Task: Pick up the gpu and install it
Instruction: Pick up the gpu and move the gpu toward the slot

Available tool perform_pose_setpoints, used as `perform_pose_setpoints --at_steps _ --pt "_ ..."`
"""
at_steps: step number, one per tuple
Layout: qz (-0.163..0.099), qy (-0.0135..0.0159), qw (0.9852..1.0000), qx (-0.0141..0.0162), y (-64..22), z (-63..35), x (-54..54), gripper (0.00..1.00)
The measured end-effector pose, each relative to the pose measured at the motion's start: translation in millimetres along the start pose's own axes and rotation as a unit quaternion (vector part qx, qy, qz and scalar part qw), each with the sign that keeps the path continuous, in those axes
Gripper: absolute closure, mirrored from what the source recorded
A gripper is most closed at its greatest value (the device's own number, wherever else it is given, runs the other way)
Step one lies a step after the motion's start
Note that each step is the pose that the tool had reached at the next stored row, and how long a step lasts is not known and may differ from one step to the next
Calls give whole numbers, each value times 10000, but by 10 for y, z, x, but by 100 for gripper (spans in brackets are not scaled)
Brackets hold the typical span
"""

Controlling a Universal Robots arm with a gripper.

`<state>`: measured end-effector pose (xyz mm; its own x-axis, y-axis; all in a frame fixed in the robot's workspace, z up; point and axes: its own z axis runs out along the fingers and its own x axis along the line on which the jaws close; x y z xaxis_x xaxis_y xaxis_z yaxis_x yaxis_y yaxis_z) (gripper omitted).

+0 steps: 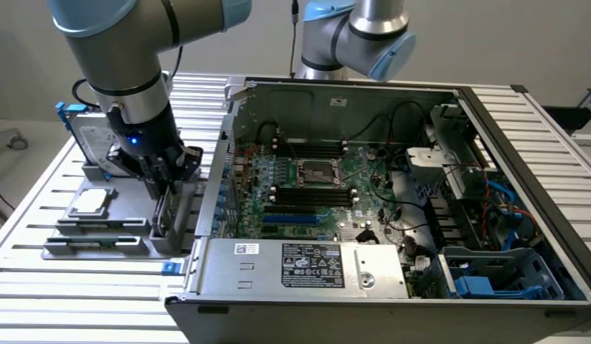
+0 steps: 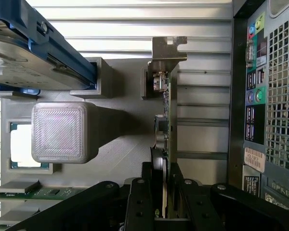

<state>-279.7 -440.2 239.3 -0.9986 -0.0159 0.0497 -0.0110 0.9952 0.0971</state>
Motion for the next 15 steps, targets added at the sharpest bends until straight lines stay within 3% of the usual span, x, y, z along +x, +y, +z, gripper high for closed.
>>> perform_pose_setpoints --at_steps 8,15 --pt "-1 -5 10000 -1 2 -20 1 74" --pt "-3 -23 10000 0 22 -223 11 74"
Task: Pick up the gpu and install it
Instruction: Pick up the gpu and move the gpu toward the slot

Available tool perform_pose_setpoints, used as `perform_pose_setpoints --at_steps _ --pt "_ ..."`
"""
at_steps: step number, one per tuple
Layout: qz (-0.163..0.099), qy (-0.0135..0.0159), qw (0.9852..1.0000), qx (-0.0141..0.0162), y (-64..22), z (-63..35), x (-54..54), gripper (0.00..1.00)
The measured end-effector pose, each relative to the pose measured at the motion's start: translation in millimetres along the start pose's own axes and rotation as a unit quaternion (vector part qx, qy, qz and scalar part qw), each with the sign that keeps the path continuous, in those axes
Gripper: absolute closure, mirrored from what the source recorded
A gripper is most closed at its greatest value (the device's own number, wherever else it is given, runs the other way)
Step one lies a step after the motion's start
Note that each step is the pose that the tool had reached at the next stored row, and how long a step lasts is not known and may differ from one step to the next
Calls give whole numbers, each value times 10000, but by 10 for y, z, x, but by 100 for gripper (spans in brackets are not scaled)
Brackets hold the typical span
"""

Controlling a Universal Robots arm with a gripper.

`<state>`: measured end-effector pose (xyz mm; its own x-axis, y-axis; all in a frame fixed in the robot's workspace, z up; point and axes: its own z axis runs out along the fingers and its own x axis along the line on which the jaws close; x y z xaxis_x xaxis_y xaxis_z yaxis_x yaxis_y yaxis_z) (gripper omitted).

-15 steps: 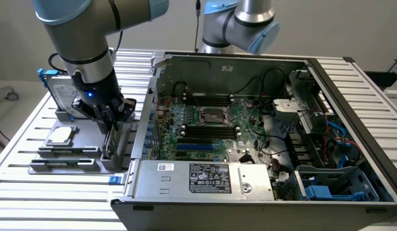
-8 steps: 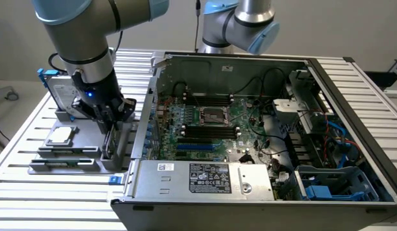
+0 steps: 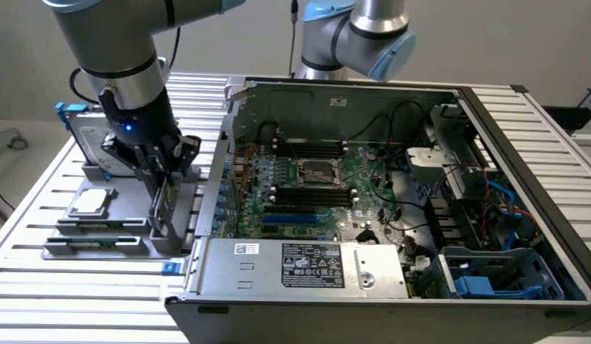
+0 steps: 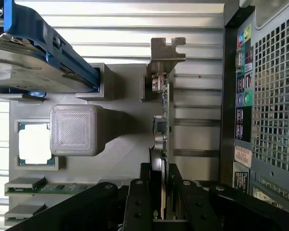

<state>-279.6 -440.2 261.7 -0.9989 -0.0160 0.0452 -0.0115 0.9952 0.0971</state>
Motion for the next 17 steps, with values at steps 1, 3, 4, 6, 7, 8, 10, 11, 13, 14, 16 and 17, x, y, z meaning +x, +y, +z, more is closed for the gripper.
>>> perform_pose_setpoints --at_steps 1,3,4,6,7,8,10,11,13,14,16,17 --pt "0 -3 10000 0 4 -36 2 74" --pt "0 -6 10000 0 11 -112 5 74" --pt "-1 -9 10000 0 15 -150 7 74" --pt "-1 -12 10000 0 22 -225 10 74" --pt "-1 -14 10000 0 26 -266 12 74" --pt "-1 -16 10000 0 30 -304 14 74" --pt "-1 -17 10000 0 38 -389 18 74" --pt "-1 -17 10000 1 42 -434 20 74" --pt "-1 -18 10000 0 51 -522 24 74" --pt "-1 -18 10000 1 55 -565 26 74" --pt "-1 -19 10000 0 64 -649 30 74" --pt "-1 -19 10000 0 68 -692 32 74"
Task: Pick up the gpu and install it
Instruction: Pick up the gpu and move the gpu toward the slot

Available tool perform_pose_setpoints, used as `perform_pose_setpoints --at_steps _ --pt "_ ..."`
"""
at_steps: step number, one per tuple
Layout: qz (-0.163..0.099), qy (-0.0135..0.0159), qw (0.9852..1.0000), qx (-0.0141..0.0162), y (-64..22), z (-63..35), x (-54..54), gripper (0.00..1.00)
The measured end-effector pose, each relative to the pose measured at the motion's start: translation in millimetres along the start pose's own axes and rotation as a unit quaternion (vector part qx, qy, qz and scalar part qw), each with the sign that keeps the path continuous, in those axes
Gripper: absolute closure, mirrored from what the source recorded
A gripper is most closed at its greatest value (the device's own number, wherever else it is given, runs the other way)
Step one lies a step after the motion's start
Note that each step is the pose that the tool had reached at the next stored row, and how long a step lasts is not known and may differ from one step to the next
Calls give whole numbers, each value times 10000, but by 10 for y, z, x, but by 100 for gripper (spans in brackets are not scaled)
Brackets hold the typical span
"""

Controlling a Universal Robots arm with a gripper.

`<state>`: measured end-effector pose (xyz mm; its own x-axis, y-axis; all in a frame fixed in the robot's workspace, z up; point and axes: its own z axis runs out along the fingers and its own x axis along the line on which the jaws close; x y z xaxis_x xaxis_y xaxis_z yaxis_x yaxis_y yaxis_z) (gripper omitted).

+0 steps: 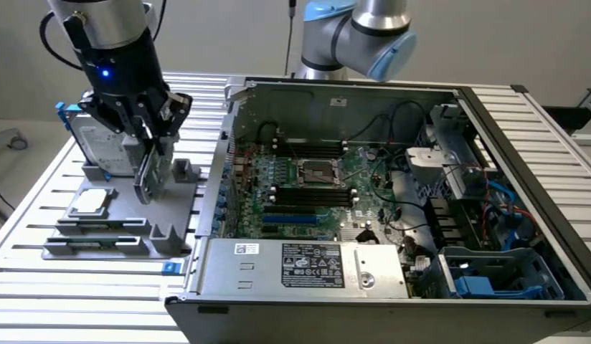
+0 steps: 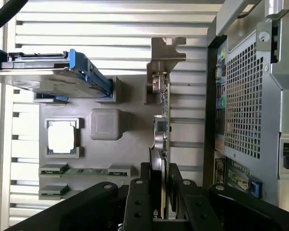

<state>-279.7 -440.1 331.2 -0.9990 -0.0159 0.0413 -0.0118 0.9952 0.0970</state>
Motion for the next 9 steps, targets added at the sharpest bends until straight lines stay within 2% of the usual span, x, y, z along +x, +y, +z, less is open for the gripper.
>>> perform_pose_setpoints --at_steps 9 --pt "-1 -4 10000 -1 33 -344 5 74"
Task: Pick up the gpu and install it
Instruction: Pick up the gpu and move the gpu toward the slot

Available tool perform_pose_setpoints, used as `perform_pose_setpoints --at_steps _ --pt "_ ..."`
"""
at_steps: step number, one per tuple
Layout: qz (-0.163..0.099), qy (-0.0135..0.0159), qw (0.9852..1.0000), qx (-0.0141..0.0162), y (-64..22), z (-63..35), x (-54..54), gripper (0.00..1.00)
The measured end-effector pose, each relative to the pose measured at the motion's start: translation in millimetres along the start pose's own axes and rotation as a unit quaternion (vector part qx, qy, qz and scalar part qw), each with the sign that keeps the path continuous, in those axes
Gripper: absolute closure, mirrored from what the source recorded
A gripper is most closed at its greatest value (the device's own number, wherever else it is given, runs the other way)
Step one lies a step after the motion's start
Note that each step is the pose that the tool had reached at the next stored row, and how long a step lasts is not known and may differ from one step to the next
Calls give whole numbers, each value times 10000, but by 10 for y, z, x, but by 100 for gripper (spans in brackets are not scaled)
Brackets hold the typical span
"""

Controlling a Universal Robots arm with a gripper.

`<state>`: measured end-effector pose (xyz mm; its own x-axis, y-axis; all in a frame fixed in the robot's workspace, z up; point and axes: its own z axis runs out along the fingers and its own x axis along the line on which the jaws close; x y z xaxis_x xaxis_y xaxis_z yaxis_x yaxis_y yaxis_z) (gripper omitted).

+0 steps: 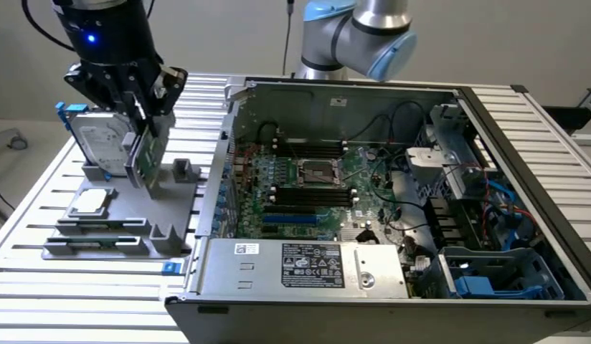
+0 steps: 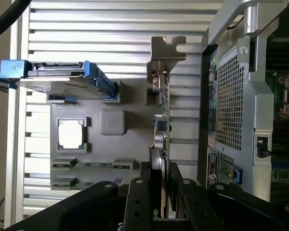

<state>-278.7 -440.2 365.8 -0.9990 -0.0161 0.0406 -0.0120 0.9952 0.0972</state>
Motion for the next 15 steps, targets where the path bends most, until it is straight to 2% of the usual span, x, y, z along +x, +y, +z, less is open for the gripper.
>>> perform_pose_setpoints --at_steps 5,15 --pt "-8 1 10000 -16 14 -186 -83 74" --pt "-21 0 9999 -151 -20 -463 -517 74"
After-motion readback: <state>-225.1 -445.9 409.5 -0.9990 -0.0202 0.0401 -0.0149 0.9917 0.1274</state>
